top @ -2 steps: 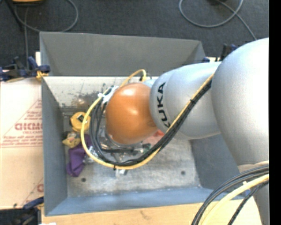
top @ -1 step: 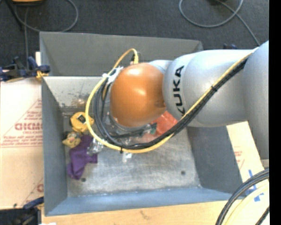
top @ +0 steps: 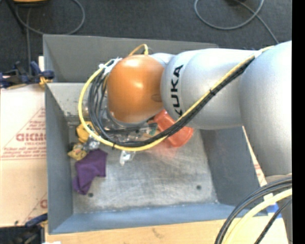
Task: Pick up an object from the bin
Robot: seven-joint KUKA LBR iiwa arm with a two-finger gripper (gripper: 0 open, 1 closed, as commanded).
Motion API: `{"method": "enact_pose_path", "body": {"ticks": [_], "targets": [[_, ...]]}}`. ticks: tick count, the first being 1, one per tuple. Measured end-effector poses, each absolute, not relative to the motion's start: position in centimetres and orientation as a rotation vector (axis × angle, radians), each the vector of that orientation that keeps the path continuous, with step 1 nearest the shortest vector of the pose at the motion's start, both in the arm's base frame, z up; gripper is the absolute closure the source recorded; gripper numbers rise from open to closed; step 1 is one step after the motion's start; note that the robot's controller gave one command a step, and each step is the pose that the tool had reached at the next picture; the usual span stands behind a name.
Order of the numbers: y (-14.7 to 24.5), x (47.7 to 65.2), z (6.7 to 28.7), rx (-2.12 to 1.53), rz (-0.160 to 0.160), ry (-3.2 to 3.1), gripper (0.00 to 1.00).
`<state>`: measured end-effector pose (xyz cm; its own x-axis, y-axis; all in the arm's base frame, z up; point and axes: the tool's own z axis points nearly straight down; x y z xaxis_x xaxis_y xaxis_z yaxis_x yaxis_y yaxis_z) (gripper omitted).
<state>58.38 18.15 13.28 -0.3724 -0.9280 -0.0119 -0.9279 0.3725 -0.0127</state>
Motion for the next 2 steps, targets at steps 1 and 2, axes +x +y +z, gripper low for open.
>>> {"method": "enact_pose_path", "body": {"ticks": [1,2], "targets": [[20.95,59.49,7.97,-2.025,-0.012,2.389,1.00],[20.96,59.49,7.97,-2.023,-0.012,2.390,1.00]]}}
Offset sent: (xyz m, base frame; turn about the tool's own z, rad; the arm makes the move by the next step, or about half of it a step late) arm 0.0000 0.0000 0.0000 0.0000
